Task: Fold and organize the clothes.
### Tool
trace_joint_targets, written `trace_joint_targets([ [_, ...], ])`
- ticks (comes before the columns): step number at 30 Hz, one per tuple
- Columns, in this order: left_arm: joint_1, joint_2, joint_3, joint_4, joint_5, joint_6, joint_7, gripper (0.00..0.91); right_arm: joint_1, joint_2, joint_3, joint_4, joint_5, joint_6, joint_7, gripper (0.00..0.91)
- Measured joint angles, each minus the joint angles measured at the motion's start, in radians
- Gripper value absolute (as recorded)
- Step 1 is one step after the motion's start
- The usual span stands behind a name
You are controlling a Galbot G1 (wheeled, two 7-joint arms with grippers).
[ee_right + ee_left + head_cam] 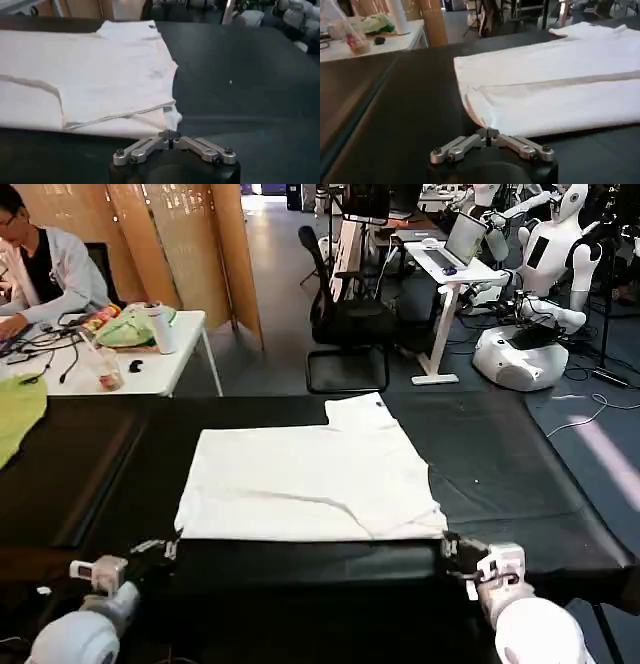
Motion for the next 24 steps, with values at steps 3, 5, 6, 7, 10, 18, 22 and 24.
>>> trace_joint_targets([
  [3, 0.02, 0.005, -0.01, 0.0, 0.003, -0.001, 0.002, 0.127, -0.01, 0.008, 0.0, 0.009, -0.004, 0.0, -0.022, 0.0],
  [5, 0.027, 0.002, -0.012, -0.003, -0.001, -0.002, 0.004, 0.878, -0.019, 0.007, 0.004, 0.02, -0.017, 0.0, -0.037, 0.185],
  [6, 0.029, -0.001, -0.012, -0.006, -0.002, -0.001, 0.002, 0.878, -0.025, 0.005, 0.007, 0.028, -0.026, 0.0, -0.046, 0.878],
  [7, 0.031, -0.004, -0.012, -0.009, -0.002, 0.0, 0.0, 0.878, -0.029, 0.003, 0.01, 0.034, -0.029, 0.0, -0.051, 0.878],
  [10, 0.042, -0.016, -0.014, -0.025, -0.002, 0.003, -0.009, 0.878, -0.044, -0.007, 0.017, 0.058, -0.03, 0.0, -0.052, 0.878],
  [18, 0.089, -0.04, -0.042, -0.091, -0.03, 0.074, -0.061, 0.878, -0.077, -0.037, 0.059, 0.136, -0.018, 0.0, -0.08, 0.878],
  [22, 0.126, -0.058, -0.064, -0.133, -0.031, 0.088, -0.082, 0.878, -0.048, -0.054, 0.085, 0.147, 0.014, 0.0, -0.122, 0.878],
  [24, 0.143, -0.068, -0.077, -0.157, -0.032, 0.083, -0.088, 0.878, -0.011, -0.065, 0.083, 0.133, 0.015, 0.0, -0.144, 0.878],
])
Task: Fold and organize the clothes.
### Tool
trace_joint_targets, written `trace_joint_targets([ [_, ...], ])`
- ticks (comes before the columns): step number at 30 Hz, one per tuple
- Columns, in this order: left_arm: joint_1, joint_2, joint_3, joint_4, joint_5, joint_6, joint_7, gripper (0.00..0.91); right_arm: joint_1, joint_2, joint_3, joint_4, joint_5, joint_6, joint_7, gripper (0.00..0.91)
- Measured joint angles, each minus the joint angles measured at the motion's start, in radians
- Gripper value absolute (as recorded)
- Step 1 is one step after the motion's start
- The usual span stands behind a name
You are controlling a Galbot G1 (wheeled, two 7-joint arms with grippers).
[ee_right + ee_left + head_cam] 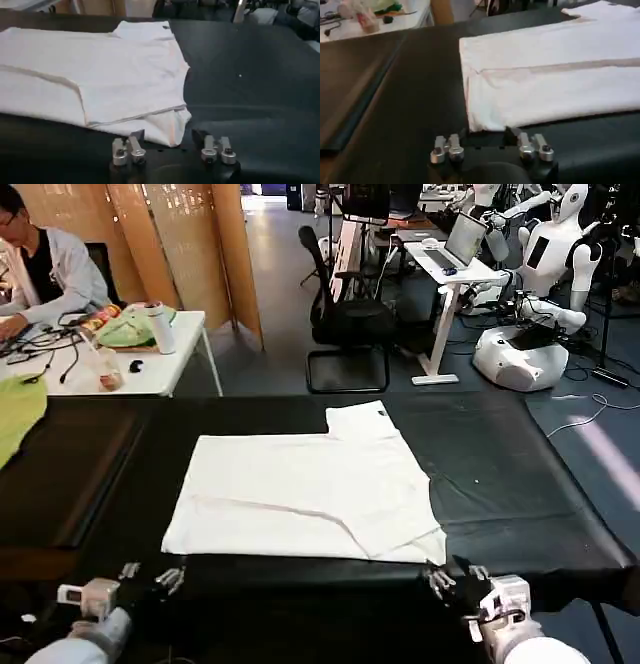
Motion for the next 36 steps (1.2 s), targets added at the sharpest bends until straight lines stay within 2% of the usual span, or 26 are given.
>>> trace_joint_targets([
  [5, -0.024, -0.024, -0.009, -0.031, -0.047, -0.056, 0.007, 0.878, 0.171, -0.001, -0.054, -0.115, 0.0, 0.029, -0.003, 0.878],
  [8, -0.106, -0.023, 0.006, -0.005, -0.042, -0.06, 0.049, 0.878, 0.296, 0.001, -0.109, -0.209, 0.003, 0.03, 0.001, 0.878],
  [10, -0.181, -0.012, 0.023, 0.031, -0.088, -0.058, 0.059, 0.878, 0.378, 0.004, -0.149, -0.266, 0.015, 0.021, 0.007, 0.878],
  [14, -0.359, 0.008, 0.063, 0.147, -0.163, -0.037, 0.048, 0.878, 0.542, 0.018, -0.23, -0.387, 0.016, 0.024, 0.012, 0.878],
  [23, -0.719, 0.039, 0.193, 0.461, -0.207, 0.021, 0.073, 0.878, 0.896, 0.092, -0.396, -0.76, -0.021, 0.047, -0.004, 0.878],
  [30, -0.912, 0.034, 0.314, 0.645, -0.214, 0.055, 0.097, 0.878, 1.078, 0.159, -0.462, -1.007, -0.026, 0.06, -0.02, 0.878],
  [36, -1.038, 0.012, 0.39, 0.786, -0.225, 0.05, 0.116, 0.878, 1.17, 0.214, -0.47, -1.161, -0.033, 0.059, -0.026, 0.878],
])
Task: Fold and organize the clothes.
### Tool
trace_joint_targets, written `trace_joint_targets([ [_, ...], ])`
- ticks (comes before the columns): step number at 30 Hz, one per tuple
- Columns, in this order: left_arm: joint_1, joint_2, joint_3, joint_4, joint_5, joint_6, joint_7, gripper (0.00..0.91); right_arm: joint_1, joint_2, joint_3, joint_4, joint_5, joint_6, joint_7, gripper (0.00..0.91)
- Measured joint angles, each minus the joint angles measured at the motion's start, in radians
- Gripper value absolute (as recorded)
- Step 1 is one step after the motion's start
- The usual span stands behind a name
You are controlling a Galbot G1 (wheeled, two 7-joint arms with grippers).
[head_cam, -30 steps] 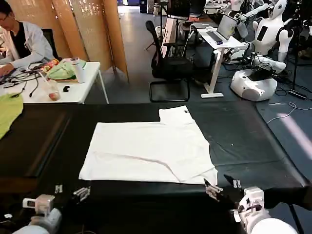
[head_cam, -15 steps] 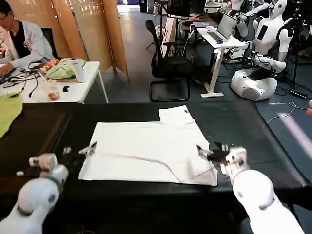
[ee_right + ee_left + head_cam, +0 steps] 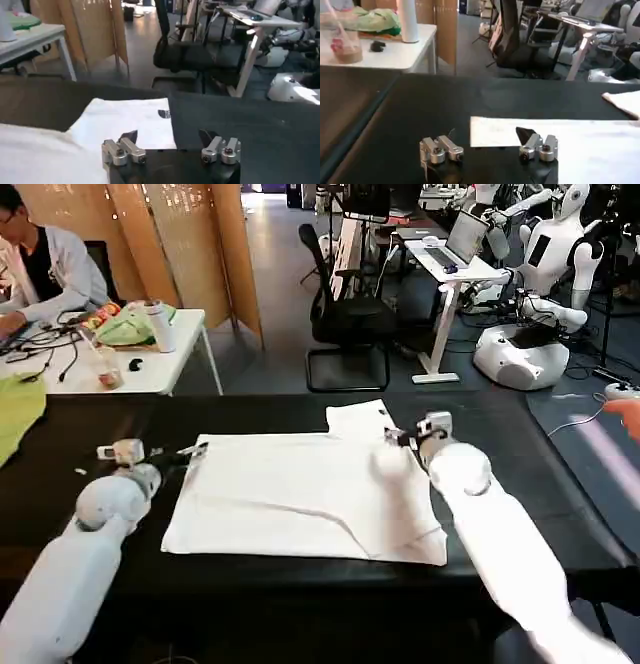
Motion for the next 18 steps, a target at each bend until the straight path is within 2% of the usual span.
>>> trace_joint_targets([
  [9, -0.119, -0.02, 0.056, 0.142, -0.035, 0.038, 0.024, 0.878, 0.072, 0.069, 0.008, -0.156, -0.067, 0.023, -0.02, 0.878],
  [18, -0.169, -0.039, 0.088, 0.22, 0.0, 0.044, 0.053, 0.878, 0.101, 0.09, 0.006, -0.242, -0.074, 0.031, -0.031, 0.878],
])
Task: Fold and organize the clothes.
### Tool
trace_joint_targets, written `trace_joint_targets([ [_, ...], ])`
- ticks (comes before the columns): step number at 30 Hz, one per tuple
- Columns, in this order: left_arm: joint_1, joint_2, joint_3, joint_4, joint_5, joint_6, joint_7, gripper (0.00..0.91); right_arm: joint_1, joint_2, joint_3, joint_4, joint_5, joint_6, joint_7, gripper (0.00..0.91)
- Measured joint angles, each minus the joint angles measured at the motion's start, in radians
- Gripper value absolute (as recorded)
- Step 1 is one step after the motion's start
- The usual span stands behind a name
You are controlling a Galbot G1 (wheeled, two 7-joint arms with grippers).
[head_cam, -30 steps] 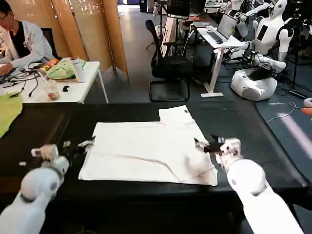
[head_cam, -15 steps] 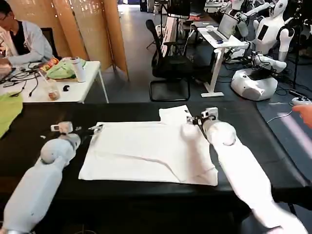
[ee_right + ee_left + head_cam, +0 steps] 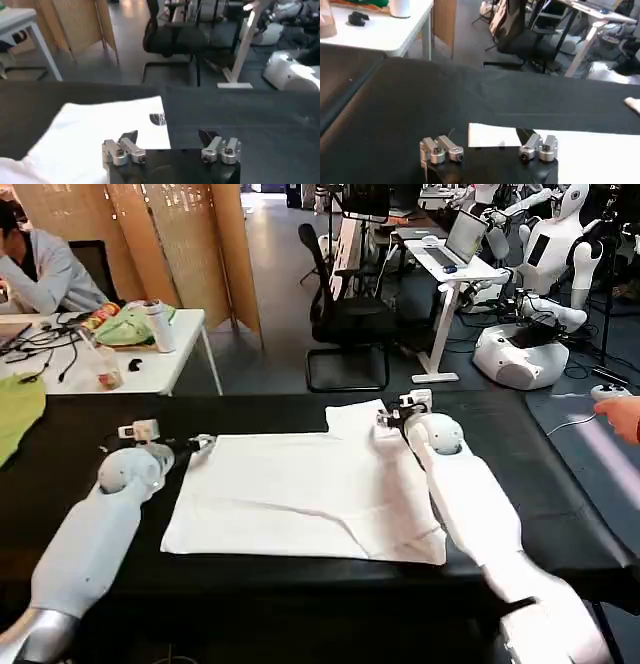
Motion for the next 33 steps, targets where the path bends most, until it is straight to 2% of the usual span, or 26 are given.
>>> trace_joint_targets([
  [1, -0.005, -0.003, 0.004, 0.007, 0.007, -0.006, 0.002, 0.878, 0.001, 0.002, -0.002, -0.004, -0.002, 0.0, -0.002, 0.878],
  [3, -0.015, -0.01, 0.008, 0.02, 0.012, -0.014, 0.002, 0.751, 0.001, 0.008, -0.004, -0.012, -0.007, 0.0, -0.006, 0.878],
  [5, -0.029, -0.019, 0.013, 0.042, 0.02, -0.022, 0.001, 0.663, 0.002, 0.012, -0.004, -0.02, -0.01, -0.001, -0.006, 0.829],
  [6, -0.035, -0.023, 0.016, 0.051, 0.024, -0.025, -0.001, 0.507, 0.002, 0.013, -0.004, -0.024, -0.013, 0.0, -0.007, 0.8],
  [8, -0.047, -0.03, 0.019, 0.071, 0.026, -0.028, -0.002, 0.332, 0.002, 0.014, -0.004, -0.03, -0.017, 0.002, -0.012, 0.77],
  [9, -0.055, -0.032, 0.02, 0.081, 0.026, -0.029, -0.003, 0.195, 0.002, 0.014, -0.002, -0.035, -0.019, 0.004, -0.015, 0.741],
  [10, -0.061, -0.034, 0.021, 0.089, 0.026, -0.029, -0.004, 0.166, 0.003, 0.015, -0.001, -0.038, -0.02, 0.004, -0.016, 0.722],
  [13, -0.071, -0.037, 0.024, 0.112, 0.027, -0.033, -0.005, 0.146, 0.006, 0.017, 0.007, -0.049, -0.02, 0.005, -0.02, 0.536],
  [14, -0.072, -0.038, 0.024, 0.118, 0.027, -0.033, -0.006, 0.146, 0.006, 0.018, 0.008, -0.051, -0.02, 0.005, -0.021, 0.507],
  [16, -0.073, -0.037, 0.025, 0.125, 0.027, -0.033, -0.005, 0.137, 0.006, 0.018, 0.008, -0.053, -0.02, 0.006, -0.023, 0.293],
  [17, -0.072, -0.037, 0.025, 0.126, 0.027, -0.033, -0.004, 0.117, 0.006, 0.018, 0.009, -0.055, -0.021, 0.006, -0.024, 0.293],
  [18, -0.072, -0.036, 0.025, 0.128, 0.027, -0.033, -0.003, 0.107, 0.006, 0.019, 0.01, -0.057, -0.022, 0.007, -0.024, 0.156],
  [19, -0.071, -0.035, 0.025, 0.128, 0.027, -0.033, -0.001, 0.088, 0.006, 0.019, 0.011, -0.058, -0.022, 0.008, -0.024, 0.117],
  [22, -0.068, -0.035, 0.025, 0.128, 0.025, -0.033, 0.01, 0.078, 0.005, 0.02, 0.013, -0.06, -0.025, 0.009, -0.026, 0.078],
  [25, -0.064, -0.036, 0.025, 0.119, 0.021, -0.03, 0.014, 0.0, 0.002, 0.022, 0.017, -0.06, -0.03, 0.019, -0.026, 0.059],
  [28, -0.065, -0.037, 0.026, 0.115, 0.02, -0.029, 0.013, 0.0, -0.002, 0.023, 0.022, -0.057, -0.033, 0.039, -0.027, 0.0],
  [33, -0.066, -0.04, 0.023, 0.105, 0.022, -0.047, -0.001, 0.0, -0.011, 0.021, 0.029, -0.048, -0.028, 0.092, -0.034, 0.0],
])
